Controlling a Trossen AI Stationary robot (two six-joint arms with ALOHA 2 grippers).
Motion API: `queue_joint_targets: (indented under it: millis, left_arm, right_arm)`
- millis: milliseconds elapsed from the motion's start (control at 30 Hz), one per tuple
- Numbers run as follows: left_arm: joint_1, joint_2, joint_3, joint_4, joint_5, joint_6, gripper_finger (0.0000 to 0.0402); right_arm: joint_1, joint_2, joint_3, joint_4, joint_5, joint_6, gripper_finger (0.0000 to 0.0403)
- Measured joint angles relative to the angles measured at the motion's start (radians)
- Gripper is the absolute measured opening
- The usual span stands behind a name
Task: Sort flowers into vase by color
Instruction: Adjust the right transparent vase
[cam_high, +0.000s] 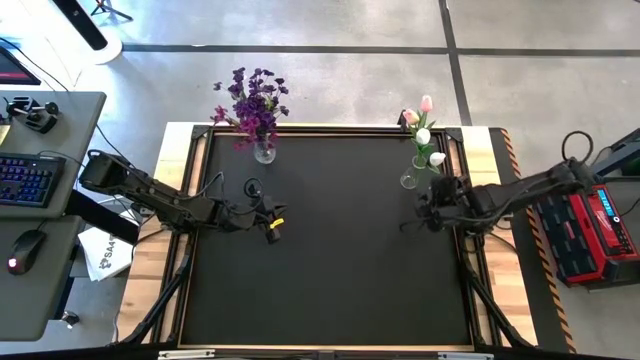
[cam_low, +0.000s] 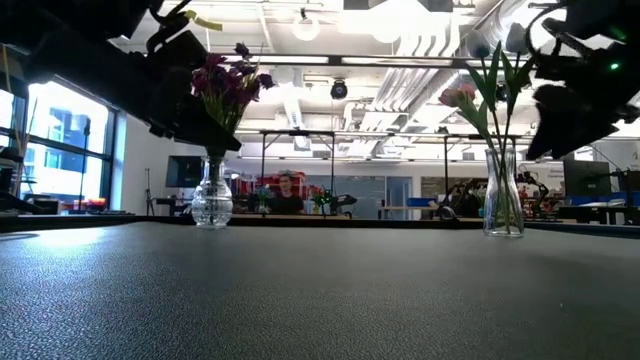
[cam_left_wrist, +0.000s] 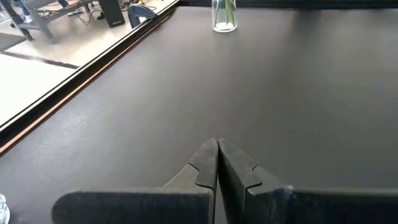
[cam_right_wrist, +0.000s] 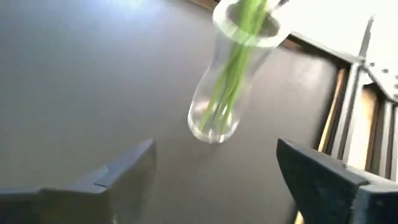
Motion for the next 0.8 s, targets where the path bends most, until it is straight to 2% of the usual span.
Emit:
queue_joint_targets:
  millis: [167,333,400,533,700,800]
  left_arm:
    - [0.001,0.000,0.000,0.006,0.000,0.001,0.0000]
    - [0.002,0.000,0.000,0.006,0.000,0.001,0.0000]
    - [0.002,0.000,0.000,0.006,0.000,0.001,0.0000]
    - [0.002,0.000,0.000,0.006,0.000,0.001,0.0000]
    - [0.002,0.000,0.000,0.006,0.000,0.001,0.0000]
    - [0.002,0.000,0.000,0.005,0.000,0.000,0.0000]
  right_arm:
    - [-0.108,-0.002,-0.054,0.116,0.094,-0.027,0.0335]
    - [-0.200,0.023,-0.101,0.323,0.167,-0.150,0.0336]
    - [-0.240,0.030,-0.113,0.399,0.159,-0.200,0.0336]
    - [-0.315,0.049,-0.118,0.441,0.133,-0.258,0.0333]
    - [-0.389,0.064,-0.118,0.575,0.047,-0.416,0.0314]
    - [-0.435,0.065,-0.118,0.630,0.008,-0.457,0.0302]
